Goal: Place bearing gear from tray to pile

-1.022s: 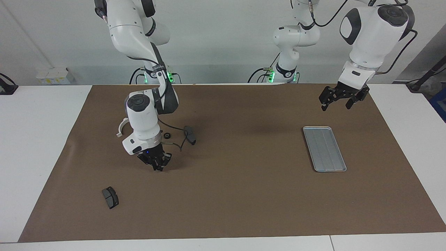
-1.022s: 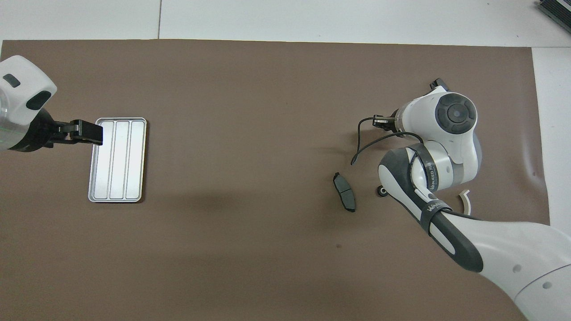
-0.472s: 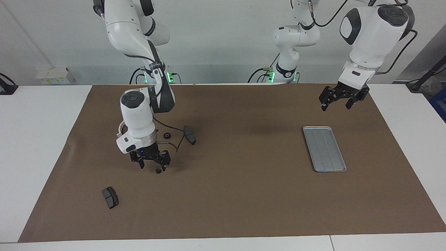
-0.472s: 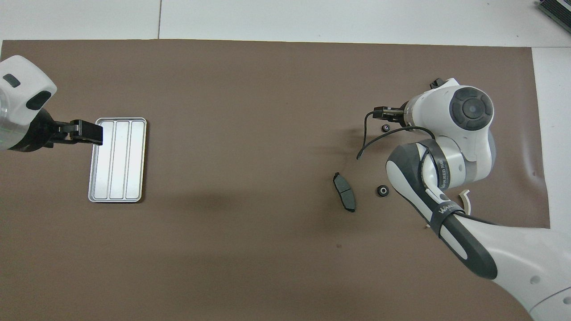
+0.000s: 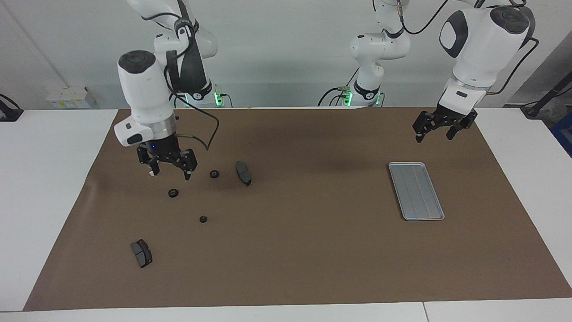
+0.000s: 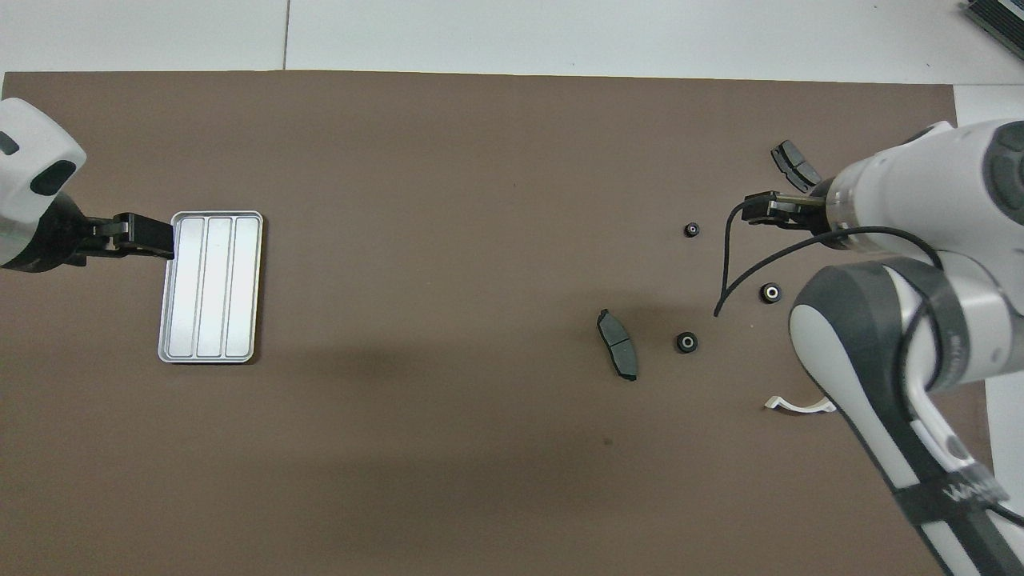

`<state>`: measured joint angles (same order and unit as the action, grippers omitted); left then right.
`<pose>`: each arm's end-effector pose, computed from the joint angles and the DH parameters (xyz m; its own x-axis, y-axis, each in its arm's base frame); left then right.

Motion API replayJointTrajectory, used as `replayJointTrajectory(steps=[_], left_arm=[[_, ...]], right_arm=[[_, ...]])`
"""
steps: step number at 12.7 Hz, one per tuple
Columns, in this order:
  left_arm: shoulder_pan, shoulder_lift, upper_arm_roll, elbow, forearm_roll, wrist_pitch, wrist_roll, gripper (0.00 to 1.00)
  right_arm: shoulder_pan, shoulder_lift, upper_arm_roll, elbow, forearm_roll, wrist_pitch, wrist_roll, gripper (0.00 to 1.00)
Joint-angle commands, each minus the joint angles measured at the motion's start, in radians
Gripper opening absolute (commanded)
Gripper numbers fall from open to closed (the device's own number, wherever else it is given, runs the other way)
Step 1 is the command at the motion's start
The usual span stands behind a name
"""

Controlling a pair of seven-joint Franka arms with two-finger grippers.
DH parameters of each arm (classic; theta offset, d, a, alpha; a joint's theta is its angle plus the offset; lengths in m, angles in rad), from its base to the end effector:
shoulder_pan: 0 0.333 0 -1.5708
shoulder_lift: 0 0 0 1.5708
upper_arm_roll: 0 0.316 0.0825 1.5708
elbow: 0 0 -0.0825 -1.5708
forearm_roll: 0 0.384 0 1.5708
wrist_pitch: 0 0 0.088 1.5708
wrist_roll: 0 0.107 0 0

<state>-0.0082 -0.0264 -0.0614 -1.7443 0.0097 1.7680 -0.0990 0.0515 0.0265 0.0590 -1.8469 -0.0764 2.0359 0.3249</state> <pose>0.5580 -0.0384 0.5739 0.9983 0.0275 0.0509 0.0279 -0.9996 -0.0062 0.5831 0.0601 0.5198 0.9679 -0.1805 0.1750 -0.1862 -0.9824 0.0163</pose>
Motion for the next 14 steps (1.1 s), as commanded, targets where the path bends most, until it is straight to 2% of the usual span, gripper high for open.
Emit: replayJointTrajectory(steps=[1, 3, 6, 14], left_arm=[[0.033, -0.012, -0.003, 0.003, -0.036, -0.027, 0.001, 1.0], [0.043, -0.012, -0.003, 0.003, -0.039, -0.041, 0.001, 1.0], [0.042, -0.006, -0.005, 0.002, -0.039, -0.047, -0.001, 1.0], [0.04, -0.003, -0.006, -0.003, -0.039, -0.064, -0.001, 1.0]], right_arm=[[-0.061, -0.04, 0.013, 0.098, 0.052, -0.181, -0.11, 1.0], [-0.073, -0.039, 0.013, 0.188, 0.05, -0.302, -0.124, 1.0], [-0.097, -0.039, 0.013, 0.259, 0.052, -0.396, -0.127, 1.0], [-0.098, -0.086, 0.021, 0.215, 0.053, -0.479, -0.138, 1.0]])
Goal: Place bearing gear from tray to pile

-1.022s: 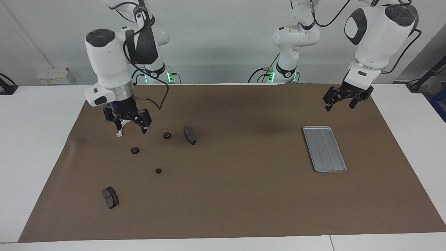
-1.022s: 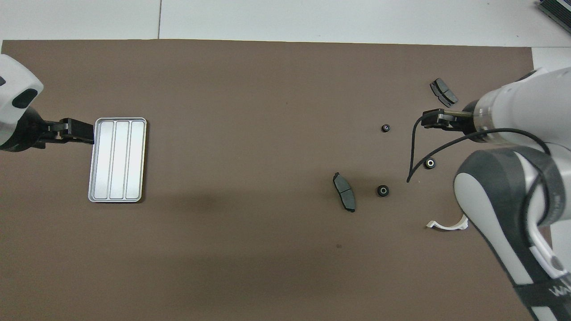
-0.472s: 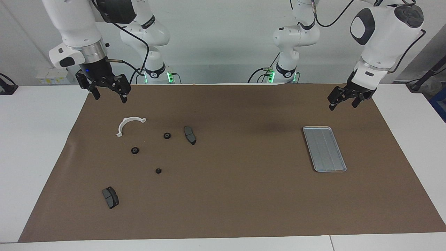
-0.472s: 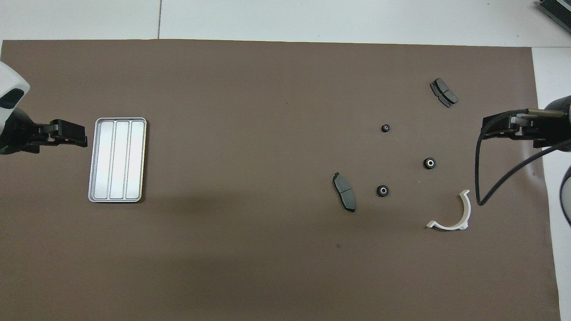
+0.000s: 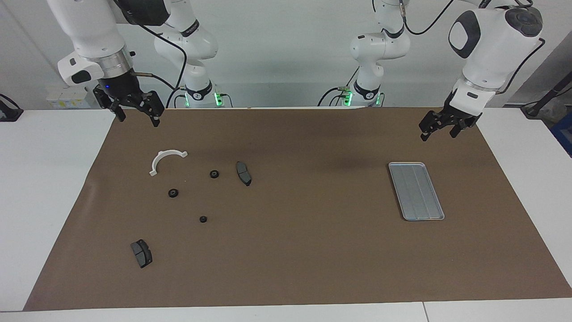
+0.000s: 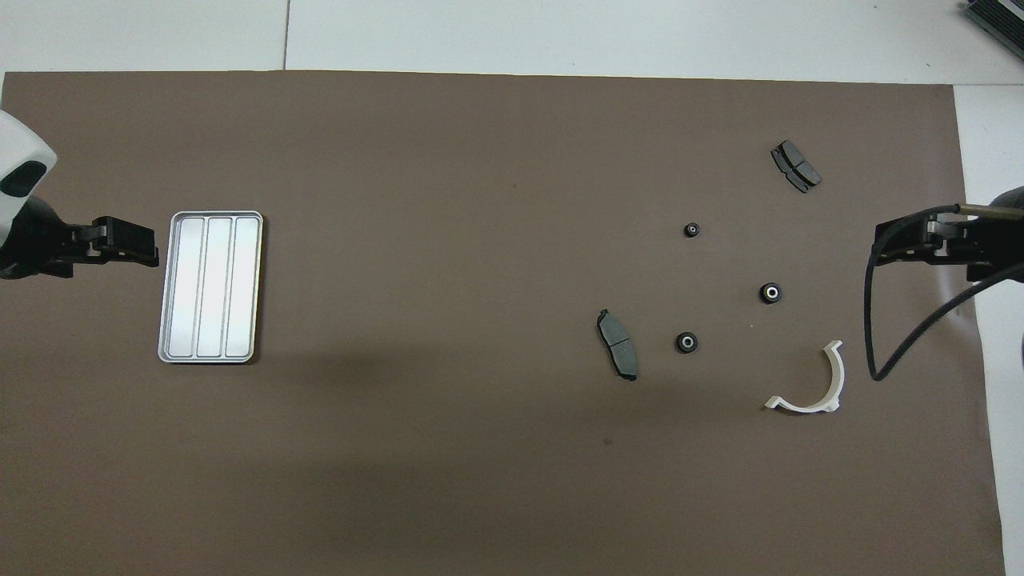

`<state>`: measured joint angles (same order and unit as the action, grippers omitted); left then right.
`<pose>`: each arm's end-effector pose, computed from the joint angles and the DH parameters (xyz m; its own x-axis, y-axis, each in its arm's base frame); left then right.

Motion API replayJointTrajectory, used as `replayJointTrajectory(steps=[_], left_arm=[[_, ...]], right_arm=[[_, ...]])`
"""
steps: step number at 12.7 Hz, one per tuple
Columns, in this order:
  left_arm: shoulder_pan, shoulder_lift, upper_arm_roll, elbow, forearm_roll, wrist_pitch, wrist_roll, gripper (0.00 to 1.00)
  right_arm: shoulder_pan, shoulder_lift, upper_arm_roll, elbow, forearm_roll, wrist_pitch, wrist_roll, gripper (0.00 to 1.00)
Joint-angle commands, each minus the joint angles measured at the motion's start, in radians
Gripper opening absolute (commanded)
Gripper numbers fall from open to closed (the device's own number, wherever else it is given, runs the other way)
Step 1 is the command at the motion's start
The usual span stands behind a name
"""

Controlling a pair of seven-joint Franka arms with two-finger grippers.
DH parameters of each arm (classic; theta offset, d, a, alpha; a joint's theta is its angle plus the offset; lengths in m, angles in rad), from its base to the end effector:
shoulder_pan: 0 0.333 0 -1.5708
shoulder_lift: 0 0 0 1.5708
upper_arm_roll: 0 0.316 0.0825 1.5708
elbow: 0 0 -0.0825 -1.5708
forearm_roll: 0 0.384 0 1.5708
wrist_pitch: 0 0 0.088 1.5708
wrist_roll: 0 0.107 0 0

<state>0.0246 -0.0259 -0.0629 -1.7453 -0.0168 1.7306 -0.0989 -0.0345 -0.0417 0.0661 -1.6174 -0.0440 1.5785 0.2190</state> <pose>0.5550 -0.0232 0.5697 0.9980 0.0632 0.0096 0.0631 -0.9979 0.0160 0.5418 0.0132 0.6261 0.9825 -0.1858 0.0128 -0.1862 -0.9815 0.0450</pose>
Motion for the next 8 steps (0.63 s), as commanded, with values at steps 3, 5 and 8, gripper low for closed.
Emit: replayJointTrajectory(steps=[3, 5, 8], left_arm=[[0.002, 0.012, -0.005, 0.004, -0.012, -0.028, -0.002, 1.0], [0.0, 0.029, -0.005, 0.032, -0.012, -0.034, -0.002, 1.0], [0.006, 0.035, -0.006, 0.065, -0.008, -0.037, 0.002, 1.0]], right_arm=[[-0.01, -0.03, 0.02, -0.041, 0.021, -0.017, -0.033, 1.0], [-0.01, -0.03, 0.02, -0.042, 0.021, -0.015, -0.033, 1.0], [-0.01, -0.03, 0.02, -0.044, 0.021, -0.014, -0.032, 1.0]])
